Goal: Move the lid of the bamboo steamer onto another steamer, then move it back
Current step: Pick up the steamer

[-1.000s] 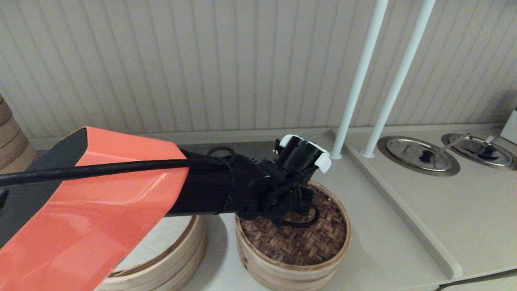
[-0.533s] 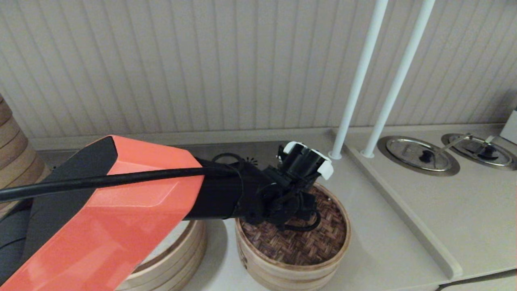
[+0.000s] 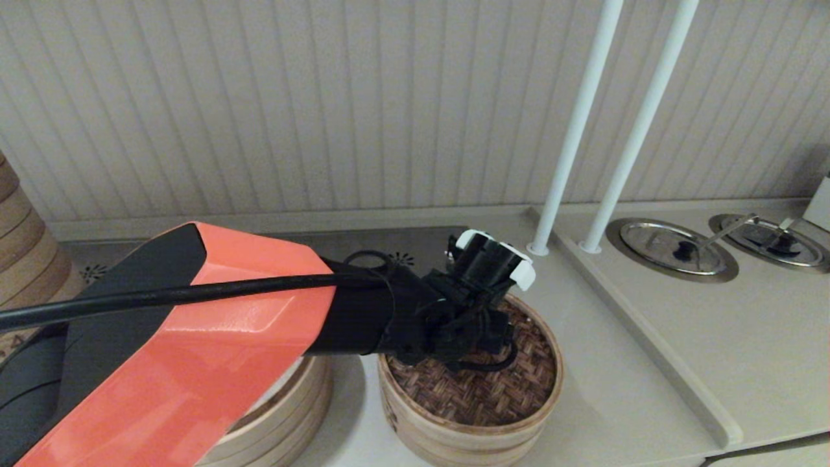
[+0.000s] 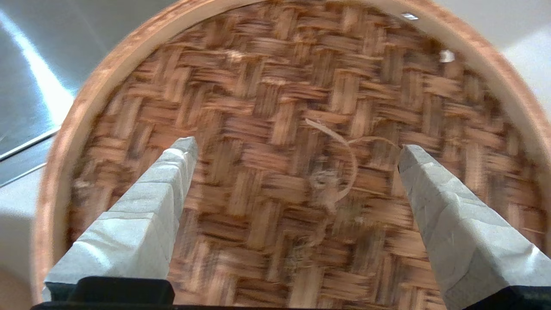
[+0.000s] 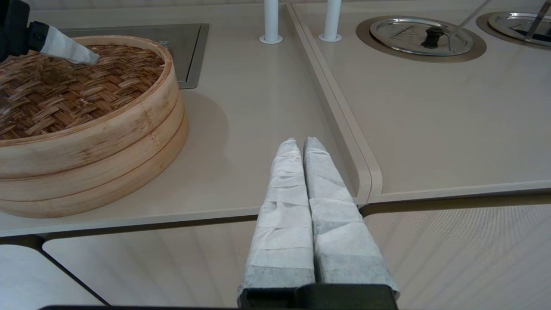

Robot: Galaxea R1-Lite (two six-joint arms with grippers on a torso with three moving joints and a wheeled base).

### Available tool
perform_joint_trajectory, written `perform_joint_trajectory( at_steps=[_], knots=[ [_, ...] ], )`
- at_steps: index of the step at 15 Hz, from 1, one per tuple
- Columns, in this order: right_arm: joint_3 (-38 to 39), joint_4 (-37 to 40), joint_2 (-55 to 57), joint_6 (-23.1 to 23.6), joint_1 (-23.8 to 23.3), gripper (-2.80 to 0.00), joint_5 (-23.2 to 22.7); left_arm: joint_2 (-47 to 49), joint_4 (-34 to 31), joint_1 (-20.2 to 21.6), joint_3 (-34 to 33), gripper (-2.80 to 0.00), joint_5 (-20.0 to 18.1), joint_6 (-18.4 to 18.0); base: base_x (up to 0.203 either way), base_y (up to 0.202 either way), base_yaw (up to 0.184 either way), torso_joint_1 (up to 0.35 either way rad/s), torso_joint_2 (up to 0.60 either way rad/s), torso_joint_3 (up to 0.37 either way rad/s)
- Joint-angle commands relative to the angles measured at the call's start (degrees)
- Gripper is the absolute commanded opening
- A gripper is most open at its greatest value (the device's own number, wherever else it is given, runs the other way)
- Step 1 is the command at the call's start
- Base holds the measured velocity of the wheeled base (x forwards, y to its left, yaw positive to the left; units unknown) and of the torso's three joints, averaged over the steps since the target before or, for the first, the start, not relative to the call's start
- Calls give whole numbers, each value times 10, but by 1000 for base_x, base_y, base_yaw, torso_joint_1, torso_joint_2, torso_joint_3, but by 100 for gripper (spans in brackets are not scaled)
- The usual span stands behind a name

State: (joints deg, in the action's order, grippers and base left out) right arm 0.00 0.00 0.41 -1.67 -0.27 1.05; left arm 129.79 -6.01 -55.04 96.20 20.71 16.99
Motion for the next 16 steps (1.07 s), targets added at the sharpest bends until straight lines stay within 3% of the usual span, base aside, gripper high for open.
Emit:
perform_joint_trajectory(
  at_steps=[1,5,12,13,14,16],
  knots=[
    [2,0,0,0,0,-280,0,-6,4,-1,-7,0,-17,2,0,0,0,0,0,0],
    [2,0,0,-1,0,-280,0,-10,12,-1,-21,0,-45,1,0,0,0,0,0,0],
    [2,0,0,0,0,-280,0,-5,14,-2,-22,0,-44,-2,0,0,0,0,0,0],
    [2,0,0,0,0,-280,0,-5,14,-2,-22,-74,-44,-2,0,0,0,0,0,0],
    [2,0,0,0,0,-280,0,-5,14,-2,-22,-280,-44,-2,0,0,0,0,0,0],
    [2,0,0,0,0,-280,0,-5,15,-2,-22,-280,-44,-1,0,0,0,0,0,0]
  ],
)
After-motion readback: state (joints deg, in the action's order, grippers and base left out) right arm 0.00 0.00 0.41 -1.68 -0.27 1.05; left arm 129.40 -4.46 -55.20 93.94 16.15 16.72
